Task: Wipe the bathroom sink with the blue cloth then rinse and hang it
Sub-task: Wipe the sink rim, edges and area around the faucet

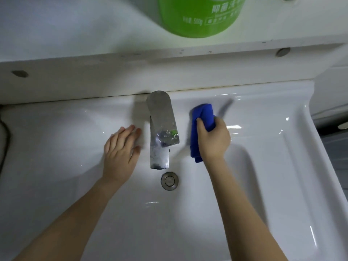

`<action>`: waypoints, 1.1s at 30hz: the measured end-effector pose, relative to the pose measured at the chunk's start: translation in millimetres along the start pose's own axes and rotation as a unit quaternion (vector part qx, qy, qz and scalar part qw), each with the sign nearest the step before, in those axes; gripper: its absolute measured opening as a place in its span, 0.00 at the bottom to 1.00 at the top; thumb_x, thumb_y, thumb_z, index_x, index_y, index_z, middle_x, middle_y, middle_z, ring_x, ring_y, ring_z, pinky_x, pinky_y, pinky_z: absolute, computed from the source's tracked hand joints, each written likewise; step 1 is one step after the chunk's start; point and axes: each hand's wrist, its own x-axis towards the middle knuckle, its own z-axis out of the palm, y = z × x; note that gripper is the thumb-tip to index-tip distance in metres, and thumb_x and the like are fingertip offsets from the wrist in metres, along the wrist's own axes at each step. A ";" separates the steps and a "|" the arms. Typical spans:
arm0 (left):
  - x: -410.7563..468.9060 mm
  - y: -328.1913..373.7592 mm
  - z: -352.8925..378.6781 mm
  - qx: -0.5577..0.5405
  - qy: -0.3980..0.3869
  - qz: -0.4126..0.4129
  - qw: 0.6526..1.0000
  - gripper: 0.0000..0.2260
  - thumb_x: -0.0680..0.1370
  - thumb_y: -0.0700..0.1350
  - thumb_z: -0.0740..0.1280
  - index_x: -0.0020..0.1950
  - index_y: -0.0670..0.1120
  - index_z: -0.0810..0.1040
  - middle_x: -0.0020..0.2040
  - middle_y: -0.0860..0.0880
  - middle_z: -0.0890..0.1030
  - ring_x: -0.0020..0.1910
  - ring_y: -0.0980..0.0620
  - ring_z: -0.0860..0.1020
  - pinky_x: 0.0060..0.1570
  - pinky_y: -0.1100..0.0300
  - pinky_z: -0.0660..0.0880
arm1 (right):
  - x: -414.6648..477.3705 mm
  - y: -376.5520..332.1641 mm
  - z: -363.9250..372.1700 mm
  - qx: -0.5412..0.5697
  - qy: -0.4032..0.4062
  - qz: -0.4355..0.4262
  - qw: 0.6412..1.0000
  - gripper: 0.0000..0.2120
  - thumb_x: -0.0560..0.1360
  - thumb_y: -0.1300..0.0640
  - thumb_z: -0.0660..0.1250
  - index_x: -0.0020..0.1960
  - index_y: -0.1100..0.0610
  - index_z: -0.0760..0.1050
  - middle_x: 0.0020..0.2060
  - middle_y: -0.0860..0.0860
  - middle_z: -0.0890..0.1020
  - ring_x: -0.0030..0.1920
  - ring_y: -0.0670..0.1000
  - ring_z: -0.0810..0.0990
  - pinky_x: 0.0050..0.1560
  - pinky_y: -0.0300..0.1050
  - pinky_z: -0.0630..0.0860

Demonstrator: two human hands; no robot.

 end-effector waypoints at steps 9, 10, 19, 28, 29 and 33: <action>0.8 -1.7 0.5 -0.001 0.004 0.006 1.000 0.22 0.80 0.51 0.57 0.73 0.51 0.69 0.73 0.50 0.71 0.74 0.47 0.64 0.73 0.48 0.59 | 8.8 20.8 -35.7 -0.106 -0.022 -0.068 0.992 0.12 0.74 0.45 0.64 0.47 0.54 0.74 0.43 0.49 0.81 0.39 0.55 0.81 0.42 0.51 0.78; 0.5 -1.6 0.9 0.002 0.006 0.007 1.000 0.22 0.80 0.50 0.57 0.74 0.51 0.69 0.73 0.49 0.71 0.74 0.47 0.64 0.73 0.49 0.58 | 11.4 17.6 -30.1 -0.116 0.001 -0.060 0.991 0.12 0.75 0.46 0.64 0.48 0.56 0.74 0.45 0.51 0.81 0.41 0.57 0.80 0.43 0.50 0.76; 0.9 -4.0 -1.2 0.016 -0.001 0.016 1.000 0.21 0.80 0.51 0.56 0.74 0.51 0.68 0.74 0.49 0.70 0.74 0.46 0.65 0.74 0.51 0.56 | -17.2 3.6 -13.8 -0.101 -0.123 -0.124 0.979 0.13 0.75 0.45 0.66 0.51 0.53 0.75 0.50 0.48 0.82 0.45 0.55 0.80 0.43 0.45 0.73; -0.3 -1.4 0.5 0.012 0.006 0.011 1.000 0.21 0.80 0.50 0.57 0.74 0.51 0.68 0.74 0.50 0.70 0.74 0.47 0.64 0.74 0.51 0.57 | -11.7 -10.5 10.1 -0.014 -0.030 -0.026 0.999 0.09 0.74 0.48 0.66 0.48 0.53 0.73 0.44 0.48 0.80 0.40 0.53 0.77 0.42 0.46 0.73; -0.1 -1.3 -0.4 0.011 0.004 0.012 1.000 0.21 0.80 0.50 0.57 0.74 0.51 0.68 0.74 0.50 0.70 0.74 0.47 0.64 0.74 0.51 0.57 | -22.0 -11.7 13.5 -0.009 -0.062 -0.053 0.997 0.10 0.74 0.47 0.66 0.48 0.53 0.74 0.45 0.47 0.81 0.41 0.52 0.78 0.43 0.46 0.74; 1.0 -1.9 -3.4 0.007 -0.002 0.018 1.000 0.21 0.80 0.50 0.58 0.73 0.51 0.69 0.73 0.49 0.71 0.74 0.46 0.65 0.73 0.51 0.58 | -19.2 3.7 -9.1 -0.078 -0.116 -0.119 0.983 0.12 0.74 0.45 0.67 0.52 0.52 0.75 0.47 0.48 0.82 0.43 0.53 0.79 0.44 0.45 0.74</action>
